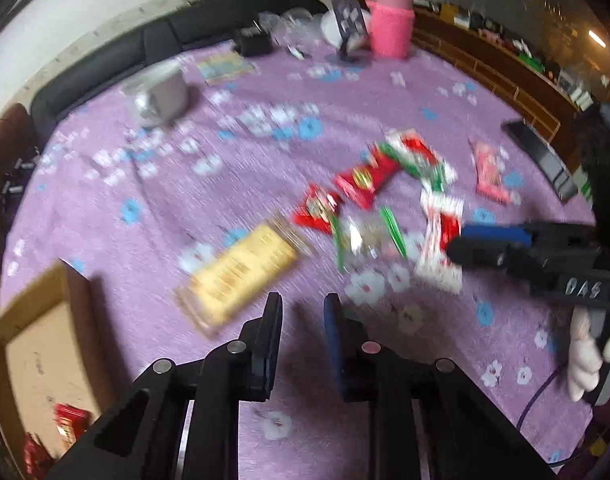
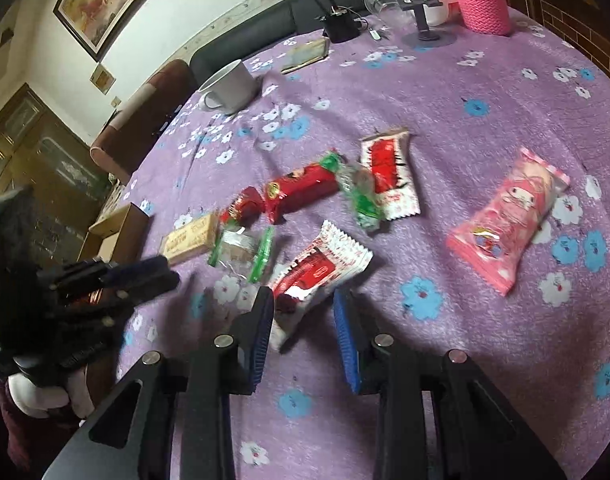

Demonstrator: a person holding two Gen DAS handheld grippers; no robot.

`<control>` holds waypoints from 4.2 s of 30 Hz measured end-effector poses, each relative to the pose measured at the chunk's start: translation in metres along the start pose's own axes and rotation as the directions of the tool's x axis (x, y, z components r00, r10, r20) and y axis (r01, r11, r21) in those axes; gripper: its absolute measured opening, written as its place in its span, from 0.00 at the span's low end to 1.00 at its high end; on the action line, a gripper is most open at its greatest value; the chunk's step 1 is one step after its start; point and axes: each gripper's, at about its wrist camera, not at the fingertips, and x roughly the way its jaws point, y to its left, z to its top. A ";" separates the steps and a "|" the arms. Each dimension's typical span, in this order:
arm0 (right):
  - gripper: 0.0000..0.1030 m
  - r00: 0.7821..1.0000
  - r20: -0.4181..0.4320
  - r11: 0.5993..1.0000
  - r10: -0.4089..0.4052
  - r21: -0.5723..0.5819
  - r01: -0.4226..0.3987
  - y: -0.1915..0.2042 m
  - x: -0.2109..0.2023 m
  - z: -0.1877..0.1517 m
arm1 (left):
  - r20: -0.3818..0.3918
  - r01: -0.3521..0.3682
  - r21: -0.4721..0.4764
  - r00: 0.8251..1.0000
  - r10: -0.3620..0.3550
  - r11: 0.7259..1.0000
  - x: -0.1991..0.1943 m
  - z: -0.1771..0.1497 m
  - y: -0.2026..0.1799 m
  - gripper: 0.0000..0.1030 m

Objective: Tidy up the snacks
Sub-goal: 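Grasp the yellow biscuit bar with the left tool while the right tool grasps a white-red packet, then carry both packets over the cardboard box and open both tools, then move both tools back from the box toward the snacks on the table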

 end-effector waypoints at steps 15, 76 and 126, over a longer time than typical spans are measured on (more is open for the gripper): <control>0.30 0.995 0.026 0.987 -0.098 -0.126 0.100 0.030 0.029 0.018 | -0.072 0.023 0.130 0.997 -0.014 0.991 0.036 0.011 0.007 0.39; 0.37 0.902 0.063 0.822 0.427 -0.444 -0.357 0.266 0.046 0.000 | 0.149 -0.440 -0.740 0.631 0.761 0.509 -0.365 -0.218 -0.007 0.74; 0.46 0.891 0.186 0.792 0.413 -0.557 -0.251 0.271 0.000 -0.007 | 0.244 -0.320 -0.665 0.761 0.601 0.675 -0.310 -0.195 0.000 0.82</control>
